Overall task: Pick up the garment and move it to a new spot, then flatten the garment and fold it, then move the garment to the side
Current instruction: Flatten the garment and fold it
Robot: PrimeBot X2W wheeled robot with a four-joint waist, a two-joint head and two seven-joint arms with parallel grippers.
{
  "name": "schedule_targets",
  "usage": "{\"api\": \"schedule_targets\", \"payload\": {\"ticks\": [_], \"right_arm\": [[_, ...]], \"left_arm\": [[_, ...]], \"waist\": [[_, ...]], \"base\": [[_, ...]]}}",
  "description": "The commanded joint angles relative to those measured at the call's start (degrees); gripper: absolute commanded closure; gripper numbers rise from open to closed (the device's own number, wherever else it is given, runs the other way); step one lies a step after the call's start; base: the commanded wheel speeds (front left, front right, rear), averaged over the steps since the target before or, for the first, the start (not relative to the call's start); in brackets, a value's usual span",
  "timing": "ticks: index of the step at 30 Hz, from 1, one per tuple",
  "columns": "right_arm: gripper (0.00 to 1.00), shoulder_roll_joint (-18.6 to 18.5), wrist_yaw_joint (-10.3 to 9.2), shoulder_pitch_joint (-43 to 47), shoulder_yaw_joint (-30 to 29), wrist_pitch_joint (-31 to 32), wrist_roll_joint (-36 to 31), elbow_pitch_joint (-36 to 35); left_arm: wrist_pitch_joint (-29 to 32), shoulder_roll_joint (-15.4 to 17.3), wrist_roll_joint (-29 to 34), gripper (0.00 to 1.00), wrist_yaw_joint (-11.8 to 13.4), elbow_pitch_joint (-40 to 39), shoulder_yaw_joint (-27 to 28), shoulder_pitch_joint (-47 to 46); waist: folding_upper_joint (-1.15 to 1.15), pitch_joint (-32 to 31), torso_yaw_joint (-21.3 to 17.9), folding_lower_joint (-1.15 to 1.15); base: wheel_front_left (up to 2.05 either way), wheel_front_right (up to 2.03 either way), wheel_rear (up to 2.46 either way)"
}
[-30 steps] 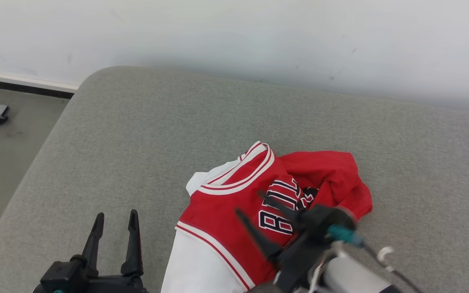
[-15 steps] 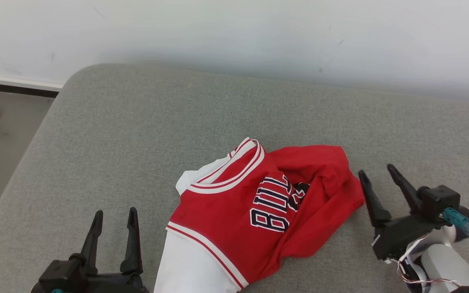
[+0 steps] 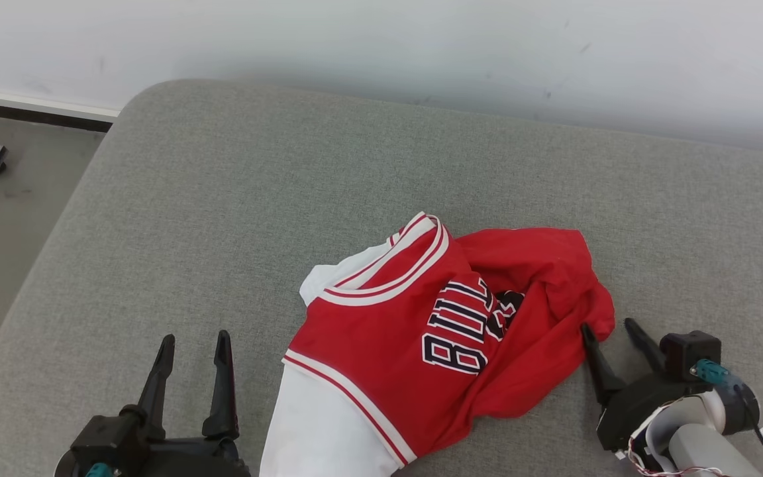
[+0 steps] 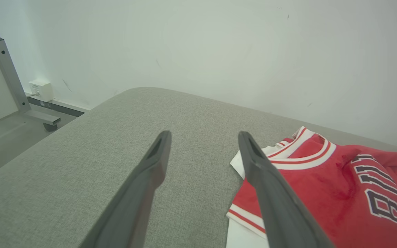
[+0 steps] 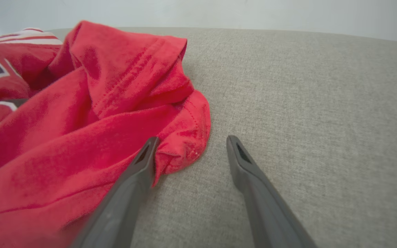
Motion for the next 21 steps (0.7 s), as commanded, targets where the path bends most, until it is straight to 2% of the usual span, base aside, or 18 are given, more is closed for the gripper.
{"api": "schedule_targets", "payload": {"ticks": [1, 2, 5, 9, 14, 21], "right_arm": [[0.29, 0.8, -0.15, -0.8, 0.4, -0.3, 1.0, 2.0], [1.00, 1.0, -0.15, -1.1, 0.7, -0.3, 1.3, 2.8], [1.00, 1.7, -0.15, -1.9, 1.3, -0.2, 1.9, 3.0], [1.00, 0.9, -0.15, -2.5, 0.5, -0.2, 2.1, 1.4], [1.00, -1.2, -0.15, -0.7, -3.3, -0.2, 2.0, -3.5], [1.00, -3.8, -0.15, 6.9, -10.5, -0.2, 1.8, -12.8]], "left_arm": [[0.0, 0.0, -0.4, 0.00, 0.3, 0.2, 0.0, -0.7], [0.0, 0.0, -0.4, 0.00, 0.3, 0.2, 0.0, -0.7], [0.0, 0.0, -0.4, 0.00, 0.4, 0.3, 0.2, -0.5], [0.0, 0.0, -0.1, 0.00, 0.2, 0.1, 0.8, 0.2], [0.0, 0.0, 0.0, 0.00, 0.4, 0.2, 0.9, 0.6], [0.0, 0.0, -0.2, 0.00, -0.1, 0.8, 1.1, 1.0]], "waist": [[0.00, 0.0, 0.1, 0.00], [0.00, -0.1, 0.1, 0.00], [0.00, -0.4, -0.1, 0.00], [0.00, -0.6, -1.1, 0.00], [0.00, -1.2, -3.0, 0.00], [0.00, -2.1, -5.8, 0.00]], "base": [[0.00, 0.00, 0.00], [0.00, 0.00, 0.00], [0.00, 0.00, 0.00], [0.00, 0.00, 0.00], [0.00, 0.00, 0.00], [0.00, 0.00, 0.00]]}}
